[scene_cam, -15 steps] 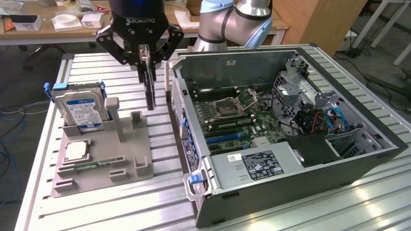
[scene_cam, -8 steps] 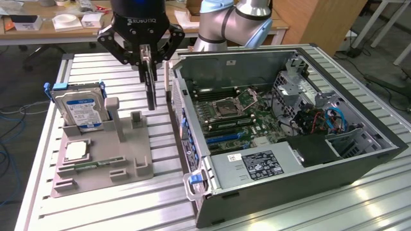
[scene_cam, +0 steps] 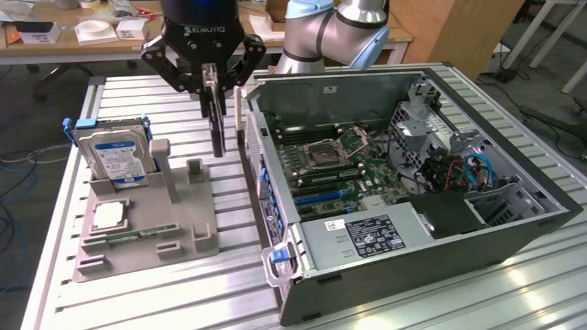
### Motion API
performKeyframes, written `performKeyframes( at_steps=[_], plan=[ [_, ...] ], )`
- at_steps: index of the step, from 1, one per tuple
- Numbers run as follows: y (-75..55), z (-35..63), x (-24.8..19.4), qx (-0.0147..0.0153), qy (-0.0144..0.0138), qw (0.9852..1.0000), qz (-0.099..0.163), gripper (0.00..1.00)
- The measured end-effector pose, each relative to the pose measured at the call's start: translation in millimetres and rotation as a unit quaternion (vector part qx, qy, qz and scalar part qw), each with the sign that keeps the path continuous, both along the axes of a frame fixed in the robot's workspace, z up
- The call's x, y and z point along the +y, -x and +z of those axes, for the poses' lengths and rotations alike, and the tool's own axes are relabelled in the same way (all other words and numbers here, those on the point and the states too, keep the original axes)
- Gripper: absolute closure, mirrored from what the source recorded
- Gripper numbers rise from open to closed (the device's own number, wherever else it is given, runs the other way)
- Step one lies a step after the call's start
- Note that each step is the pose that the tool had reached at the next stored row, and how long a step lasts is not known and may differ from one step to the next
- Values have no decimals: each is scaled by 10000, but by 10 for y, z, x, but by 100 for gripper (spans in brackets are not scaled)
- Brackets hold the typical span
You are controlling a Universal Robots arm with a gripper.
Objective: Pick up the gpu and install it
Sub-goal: 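Pick up the gpu and move the gpu toward the slot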
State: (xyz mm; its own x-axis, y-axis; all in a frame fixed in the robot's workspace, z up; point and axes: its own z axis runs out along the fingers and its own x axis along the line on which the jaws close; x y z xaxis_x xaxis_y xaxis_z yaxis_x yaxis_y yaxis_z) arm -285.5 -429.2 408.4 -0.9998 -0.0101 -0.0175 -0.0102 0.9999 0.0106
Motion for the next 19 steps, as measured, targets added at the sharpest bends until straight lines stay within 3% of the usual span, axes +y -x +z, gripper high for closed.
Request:
performKeyframes(
  at_steps=[19],
  plan=[
    [-58,0,0,0,0,10000,2,73]
  ],
)
